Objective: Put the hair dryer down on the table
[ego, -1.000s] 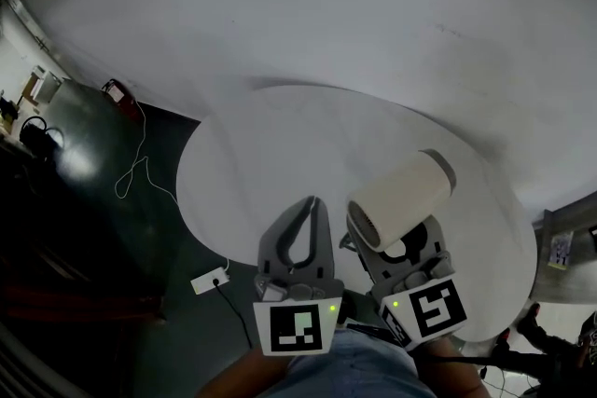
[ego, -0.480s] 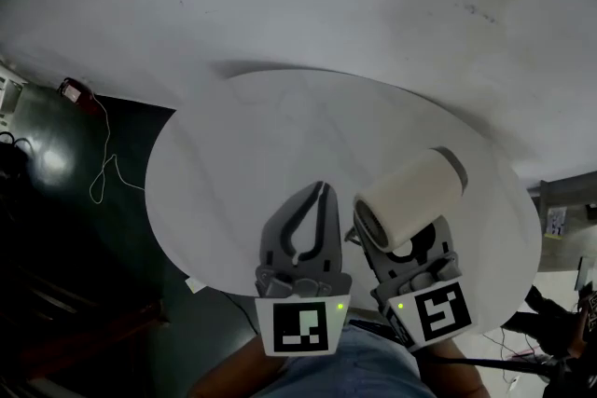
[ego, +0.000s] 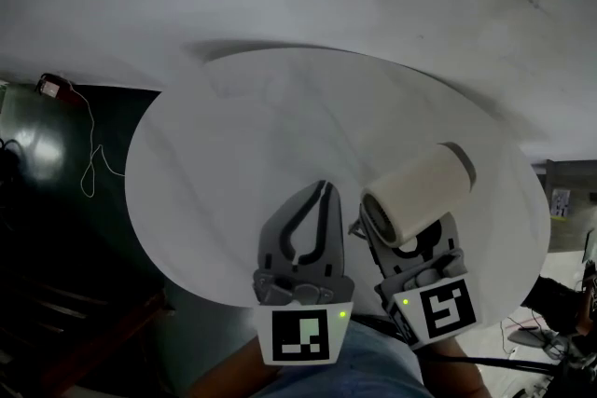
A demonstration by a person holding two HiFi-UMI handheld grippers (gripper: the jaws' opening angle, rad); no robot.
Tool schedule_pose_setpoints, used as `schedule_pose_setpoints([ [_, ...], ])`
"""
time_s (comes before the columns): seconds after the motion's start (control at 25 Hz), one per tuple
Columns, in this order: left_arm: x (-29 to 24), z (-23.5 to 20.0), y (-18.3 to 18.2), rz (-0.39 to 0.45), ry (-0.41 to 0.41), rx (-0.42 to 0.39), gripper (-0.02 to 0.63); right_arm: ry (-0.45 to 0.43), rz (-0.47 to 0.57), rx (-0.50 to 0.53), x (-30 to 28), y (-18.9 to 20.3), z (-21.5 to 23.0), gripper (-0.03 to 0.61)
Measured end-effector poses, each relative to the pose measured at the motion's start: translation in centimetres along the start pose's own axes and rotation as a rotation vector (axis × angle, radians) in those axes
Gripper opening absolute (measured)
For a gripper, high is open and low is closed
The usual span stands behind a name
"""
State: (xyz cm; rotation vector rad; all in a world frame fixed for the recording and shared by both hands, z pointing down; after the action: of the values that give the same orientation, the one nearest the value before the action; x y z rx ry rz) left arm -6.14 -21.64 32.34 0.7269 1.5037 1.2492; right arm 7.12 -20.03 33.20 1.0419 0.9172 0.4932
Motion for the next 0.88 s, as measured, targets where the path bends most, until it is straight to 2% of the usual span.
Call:
schedule_pose_setpoints([
  [0.2,-1.1,-0.8,1.6,-0.044,0.006,0.022,0.014,0.006,-0.049,-0.035,-1.7,1.6,0.3,0.219],
  [0.52,-2.8,-3.3,3.8,-0.115,0.010,0.036,0.014,0.030,-0.067,-0.067,-4.6,2.4,0.6,0.219],
  [0.88,-4.5,-5.9,5.7,-0.155,0.000,0.070,0.014,0.066,-0.101,-0.129,-8.9,3.2,2.0,0.219],
])
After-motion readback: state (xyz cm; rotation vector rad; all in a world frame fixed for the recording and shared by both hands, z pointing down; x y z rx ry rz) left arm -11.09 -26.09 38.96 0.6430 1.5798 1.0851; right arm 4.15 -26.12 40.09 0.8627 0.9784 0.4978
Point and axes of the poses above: the fingertips, and each gripper's own axes: x backward along the fingers, z to its right, y out of its underside, the point moved 8 cm from there along x, backward along the fingers, and after that the axes turned 11 degrees about -y, right-handed, at the moved point
